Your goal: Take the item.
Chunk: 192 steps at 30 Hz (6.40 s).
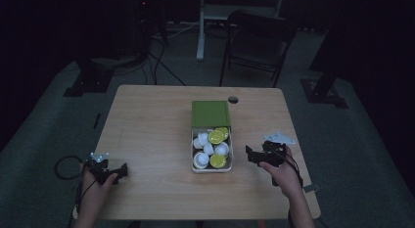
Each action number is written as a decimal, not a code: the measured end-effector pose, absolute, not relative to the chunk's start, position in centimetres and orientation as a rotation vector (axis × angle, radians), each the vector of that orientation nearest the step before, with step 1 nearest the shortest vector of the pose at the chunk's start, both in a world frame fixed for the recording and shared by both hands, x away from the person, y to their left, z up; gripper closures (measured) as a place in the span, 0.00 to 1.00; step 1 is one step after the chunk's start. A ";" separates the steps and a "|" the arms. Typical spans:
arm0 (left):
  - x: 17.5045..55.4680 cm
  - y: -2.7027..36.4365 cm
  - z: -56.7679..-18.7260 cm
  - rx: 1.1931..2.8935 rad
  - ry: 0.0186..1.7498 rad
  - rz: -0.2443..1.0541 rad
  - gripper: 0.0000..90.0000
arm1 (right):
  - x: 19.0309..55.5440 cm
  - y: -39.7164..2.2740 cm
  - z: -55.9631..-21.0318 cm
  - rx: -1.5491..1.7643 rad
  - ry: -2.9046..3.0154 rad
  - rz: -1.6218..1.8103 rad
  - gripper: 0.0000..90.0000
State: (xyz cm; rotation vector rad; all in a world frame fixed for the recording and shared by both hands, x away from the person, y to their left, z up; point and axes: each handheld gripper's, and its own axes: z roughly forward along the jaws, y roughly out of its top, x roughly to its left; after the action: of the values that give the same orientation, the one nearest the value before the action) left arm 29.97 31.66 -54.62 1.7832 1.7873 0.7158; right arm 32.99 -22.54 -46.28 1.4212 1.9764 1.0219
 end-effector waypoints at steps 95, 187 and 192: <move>30.0 31.7 -54.6 1.781 1.786 0.718 0.00 | 36.7 -11.2 -44.8 1.124 2.259 1.133 0.42; 30.0 31.7 -54.6 1.783 1.787 0.716 0.00 | 34.0 -27.1 -49.1 1.452 1.839 0.937 0.42; 30.0 31.7 -54.6 1.783 1.788 0.716 0.00 | 33.8 -27.8 -49.9 1.475 1.826 0.915 0.43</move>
State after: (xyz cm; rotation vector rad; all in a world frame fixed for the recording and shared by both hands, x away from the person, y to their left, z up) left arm 29.97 31.66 -54.62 1.7832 1.7875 0.7161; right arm 33.84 -27.76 -49.91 1.4754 1.8256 0.9150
